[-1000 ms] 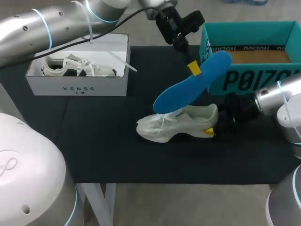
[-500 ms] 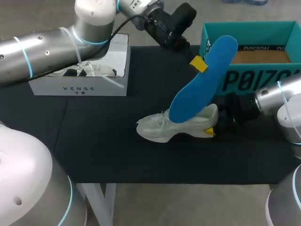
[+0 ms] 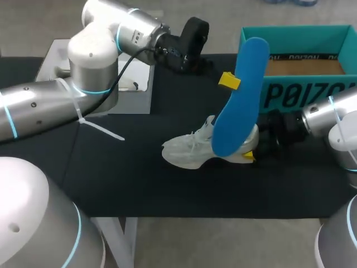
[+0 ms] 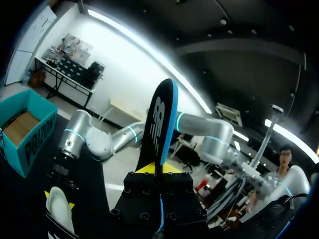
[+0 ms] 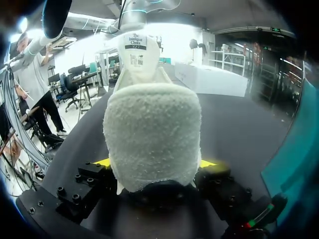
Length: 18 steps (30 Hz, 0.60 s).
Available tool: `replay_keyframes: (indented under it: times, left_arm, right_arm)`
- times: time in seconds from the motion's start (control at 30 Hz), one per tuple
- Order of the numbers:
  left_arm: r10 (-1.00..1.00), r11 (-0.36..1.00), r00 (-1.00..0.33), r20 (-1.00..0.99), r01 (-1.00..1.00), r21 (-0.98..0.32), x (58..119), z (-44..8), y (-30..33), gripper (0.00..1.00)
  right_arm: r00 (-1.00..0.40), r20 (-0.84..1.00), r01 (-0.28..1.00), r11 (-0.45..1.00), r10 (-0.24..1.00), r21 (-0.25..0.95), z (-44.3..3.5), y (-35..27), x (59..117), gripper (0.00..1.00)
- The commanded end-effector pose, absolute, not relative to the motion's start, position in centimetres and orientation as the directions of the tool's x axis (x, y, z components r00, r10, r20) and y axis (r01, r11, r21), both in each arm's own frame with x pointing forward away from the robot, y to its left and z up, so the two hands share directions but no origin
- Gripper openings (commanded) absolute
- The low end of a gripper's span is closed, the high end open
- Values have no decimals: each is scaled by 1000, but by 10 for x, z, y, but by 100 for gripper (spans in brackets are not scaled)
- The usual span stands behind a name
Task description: Take the shoe out of the shoebox, open the shoe tongue, remove and reinsert the insole, then place the shoe into the shoebox
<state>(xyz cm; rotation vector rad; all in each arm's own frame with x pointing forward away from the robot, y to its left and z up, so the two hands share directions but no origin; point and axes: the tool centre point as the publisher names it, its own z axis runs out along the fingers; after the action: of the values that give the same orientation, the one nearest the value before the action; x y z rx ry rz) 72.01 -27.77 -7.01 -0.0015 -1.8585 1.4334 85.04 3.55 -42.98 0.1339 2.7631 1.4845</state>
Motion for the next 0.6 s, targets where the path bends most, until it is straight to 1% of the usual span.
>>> replay_keyframes:
  times: [0.03, 0.07, 0.13, 0.27, 0.4, 0.6]
  left_arm:
    - [408, 219, -763, 501, -451, -865, 716, -59, -283, 0]
    - [373, 200, -801, 469, -424, -883, 718, -56, -285, 0]
    - [350, 171, -810, 470, -438, -883, 722, -52, -288, 0]
    - [313, 189, -800, 512, -476, -859, 727, -48, -287, 0]
    - [333, 226, -789, 516, -465, -856, 731, -41, -280, 0]
    - [322, 207, -821, 471, -424, -882, 740, -18, -264, 0]
  right_arm:
    - [-996, 39, 75, 552, 77, 830, -434, 36, 849, 0]
    - [-996, 39, 75, 552, 77, 830, -434, 36, 849, 0]
    - [-996, 39, 75, 552, 77, 830, -434, 36, 849, 0]
    - [-996, 39, 75, 552, 77, 830, -434, 36, 849, 0]
    - [-996, 39, 75, 552, 77, 830, -434, 36, 849, 0]
    - [-996, 39, 75, 552, 77, 830, -434, 36, 849, 0]
